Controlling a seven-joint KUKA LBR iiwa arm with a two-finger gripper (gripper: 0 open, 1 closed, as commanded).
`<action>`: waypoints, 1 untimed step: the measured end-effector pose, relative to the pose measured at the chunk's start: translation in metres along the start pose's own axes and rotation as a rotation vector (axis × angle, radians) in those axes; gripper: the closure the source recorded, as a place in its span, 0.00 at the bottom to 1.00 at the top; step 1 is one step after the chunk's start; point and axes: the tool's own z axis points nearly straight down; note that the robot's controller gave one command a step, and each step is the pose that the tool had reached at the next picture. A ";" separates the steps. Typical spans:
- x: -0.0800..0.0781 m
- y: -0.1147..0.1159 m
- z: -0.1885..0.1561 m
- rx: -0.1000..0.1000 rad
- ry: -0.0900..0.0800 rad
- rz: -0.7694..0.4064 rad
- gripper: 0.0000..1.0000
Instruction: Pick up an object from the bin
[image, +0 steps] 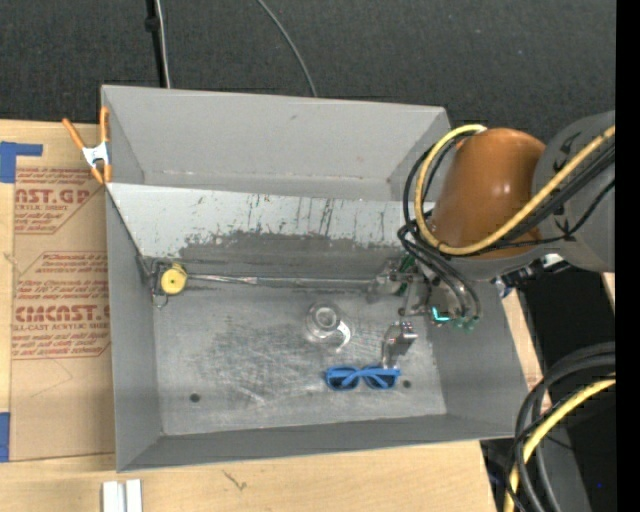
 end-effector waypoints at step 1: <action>0.044 -0.002 0.107 0.001 -0.016 -0.207 0.00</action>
Offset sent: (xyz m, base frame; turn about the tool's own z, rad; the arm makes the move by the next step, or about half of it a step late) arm -0.0469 -0.0030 -0.1064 -0.2072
